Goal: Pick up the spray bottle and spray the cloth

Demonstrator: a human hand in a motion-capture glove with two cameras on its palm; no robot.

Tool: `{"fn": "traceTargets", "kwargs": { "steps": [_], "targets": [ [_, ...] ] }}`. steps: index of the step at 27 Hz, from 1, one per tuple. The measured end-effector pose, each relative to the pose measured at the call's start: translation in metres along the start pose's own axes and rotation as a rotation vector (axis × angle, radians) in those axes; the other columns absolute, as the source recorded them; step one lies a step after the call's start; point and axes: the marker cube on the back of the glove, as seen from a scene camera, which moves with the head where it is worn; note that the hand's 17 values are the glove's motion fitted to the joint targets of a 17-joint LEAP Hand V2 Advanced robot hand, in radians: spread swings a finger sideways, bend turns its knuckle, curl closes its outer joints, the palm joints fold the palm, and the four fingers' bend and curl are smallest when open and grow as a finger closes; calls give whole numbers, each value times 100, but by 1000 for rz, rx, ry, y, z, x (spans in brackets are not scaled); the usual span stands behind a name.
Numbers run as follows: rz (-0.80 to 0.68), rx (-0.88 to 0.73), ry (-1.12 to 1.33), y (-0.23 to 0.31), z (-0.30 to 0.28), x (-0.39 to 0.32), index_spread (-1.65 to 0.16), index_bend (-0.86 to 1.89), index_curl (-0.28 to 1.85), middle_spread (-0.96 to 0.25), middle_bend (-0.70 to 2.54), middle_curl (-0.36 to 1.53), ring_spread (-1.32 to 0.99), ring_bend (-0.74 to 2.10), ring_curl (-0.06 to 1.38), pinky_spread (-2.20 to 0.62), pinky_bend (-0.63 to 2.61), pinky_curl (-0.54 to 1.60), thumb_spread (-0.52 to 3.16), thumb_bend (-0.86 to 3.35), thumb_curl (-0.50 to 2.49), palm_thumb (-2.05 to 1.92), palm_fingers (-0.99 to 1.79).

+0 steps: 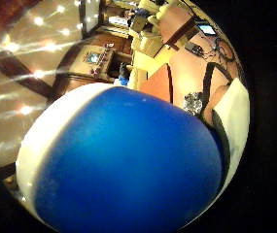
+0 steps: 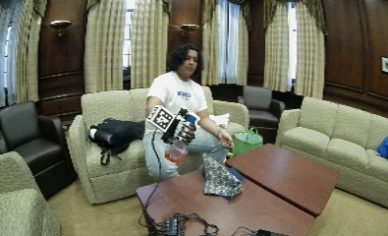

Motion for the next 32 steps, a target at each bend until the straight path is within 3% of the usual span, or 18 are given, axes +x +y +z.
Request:
{"fn": "traceTargets", "kwargs": {
  "steps": [8,18,32],
  "targets": [
    [2,-185,277,2,9,-1,-28,33,57,-19,61,50,-24,67,45,-31,38,38,15,-3,80,96,138],
    [24,-554,747,-25,33,-23,-29,33,58,-20,61,50,-24,66,45,-31,38,38,15,-3,80,96,138],
    [-49,-895,1385,4,182,-25,-29,32,59,-20,61,50,-25,66,45,-31,37,38,16,-3,81,95,138]
  ]
}}
